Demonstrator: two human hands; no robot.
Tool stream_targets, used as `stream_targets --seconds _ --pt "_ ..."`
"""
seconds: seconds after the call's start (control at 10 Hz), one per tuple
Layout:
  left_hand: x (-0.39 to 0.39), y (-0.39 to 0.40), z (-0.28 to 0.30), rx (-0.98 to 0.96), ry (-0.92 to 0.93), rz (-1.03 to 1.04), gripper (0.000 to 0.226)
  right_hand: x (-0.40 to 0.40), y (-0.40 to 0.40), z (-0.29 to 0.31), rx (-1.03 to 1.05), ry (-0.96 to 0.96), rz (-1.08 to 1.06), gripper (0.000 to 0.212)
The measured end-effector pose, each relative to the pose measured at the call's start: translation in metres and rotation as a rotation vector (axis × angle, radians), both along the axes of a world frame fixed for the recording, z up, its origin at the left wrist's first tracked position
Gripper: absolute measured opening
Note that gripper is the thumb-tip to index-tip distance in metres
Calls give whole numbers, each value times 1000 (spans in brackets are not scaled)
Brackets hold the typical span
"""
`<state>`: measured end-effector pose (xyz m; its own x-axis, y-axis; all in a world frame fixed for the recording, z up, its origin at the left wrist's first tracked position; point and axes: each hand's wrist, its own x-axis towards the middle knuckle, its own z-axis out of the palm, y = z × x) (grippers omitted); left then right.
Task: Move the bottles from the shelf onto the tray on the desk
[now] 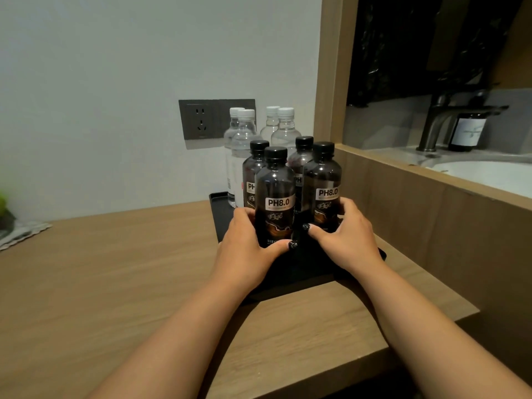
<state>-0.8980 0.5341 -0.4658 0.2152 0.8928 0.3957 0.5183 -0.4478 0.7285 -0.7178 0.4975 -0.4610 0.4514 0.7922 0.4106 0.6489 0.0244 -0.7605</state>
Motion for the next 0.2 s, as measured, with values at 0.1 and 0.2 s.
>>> stream_targets --seconds 0.1,0.2 --pt "-1 -3 1 -10 -7 6 71 -1 -1 -1 -15 8 8 69" --pt "-3 -8 7 -1 -97 33 71 -5 -5 3 59 37 -20 69"
